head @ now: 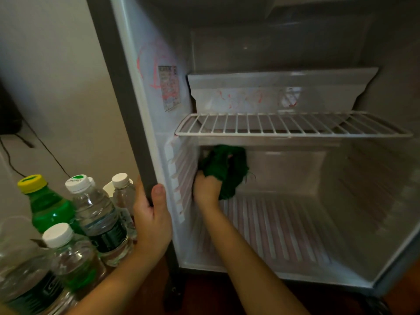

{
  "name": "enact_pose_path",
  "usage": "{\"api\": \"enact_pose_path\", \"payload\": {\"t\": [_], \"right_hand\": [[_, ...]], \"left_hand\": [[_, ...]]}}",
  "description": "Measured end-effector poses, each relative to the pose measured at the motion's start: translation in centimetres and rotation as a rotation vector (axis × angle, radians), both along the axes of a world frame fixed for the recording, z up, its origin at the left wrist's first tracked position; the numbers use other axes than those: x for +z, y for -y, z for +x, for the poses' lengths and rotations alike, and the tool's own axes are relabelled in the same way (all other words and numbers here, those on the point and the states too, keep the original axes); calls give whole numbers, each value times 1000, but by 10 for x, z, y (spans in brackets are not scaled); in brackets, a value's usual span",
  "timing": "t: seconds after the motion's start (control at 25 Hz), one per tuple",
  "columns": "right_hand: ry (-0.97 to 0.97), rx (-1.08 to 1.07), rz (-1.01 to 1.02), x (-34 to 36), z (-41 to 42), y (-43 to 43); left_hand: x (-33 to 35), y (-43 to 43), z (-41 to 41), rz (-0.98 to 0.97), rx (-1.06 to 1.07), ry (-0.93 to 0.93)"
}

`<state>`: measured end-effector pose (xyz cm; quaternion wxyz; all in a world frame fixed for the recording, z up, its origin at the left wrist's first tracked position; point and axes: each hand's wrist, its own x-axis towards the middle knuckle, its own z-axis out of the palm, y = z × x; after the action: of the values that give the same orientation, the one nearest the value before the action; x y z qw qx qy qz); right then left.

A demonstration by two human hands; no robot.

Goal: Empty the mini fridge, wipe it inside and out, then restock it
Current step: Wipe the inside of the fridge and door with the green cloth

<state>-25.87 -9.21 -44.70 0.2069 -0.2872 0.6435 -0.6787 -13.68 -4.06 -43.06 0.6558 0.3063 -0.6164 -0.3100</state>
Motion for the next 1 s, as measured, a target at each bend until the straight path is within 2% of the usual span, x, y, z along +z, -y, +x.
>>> {"api": "enact_pose_path", "payload": {"t": [0.08, 0.16, 0.36, 0.52, 0.56, 0.64, 0.72, 0.76, 0.8, 0.84, 0.88, 0.92, 0.96, 1.0], "right_hand": [[-51, 86, -7, -9, 1, 2], [-170, 178, 81, -7, -8, -15], [-623, 342, 478, -14, -37, -45], [-923, 265, 567, -12, -67, -74], [-1054, 216, 636, -18, -75, -84], [-1114, 124, 817, -30, -91, -98], [-860, 59, 901, -22, -104, -103], [-614, 36, 839, -5, -113, -104], [-303, 27, 728, 14, -121, -106], [25, 18, 525, 31, -127, -108], [270, 30, 315, 46, -124, -113], [399, 68, 143, 57, -111, -115], [447, 102, 50, 68, -93, -113], [402, 140, 21, 73, -72, -104]], "left_hand": [[-1, 0, 0, 14, 0, -5], [0, 0, 1, 27, -1, -11], [5, -5, 2, 13, -20, 34], [5, 1, 17, -10, -108, 168], [6, 2, 22, -27, -117, 219], [11, 1, 28, -52, -120, 305], [15, -3, 29, -32, -132, 333], [15, -7, 28, -14, -141, 317], [15, -8, 26, -5, -148, 287], [13, -9, 24, -4, -146, 255], [10, -9, 21, 0, -137, 221], [8, -7, 18, 7, -126, 189], [6, -6, 16, 19, -116, 162], [4, -4, 15, 31, -104, 150]]}}
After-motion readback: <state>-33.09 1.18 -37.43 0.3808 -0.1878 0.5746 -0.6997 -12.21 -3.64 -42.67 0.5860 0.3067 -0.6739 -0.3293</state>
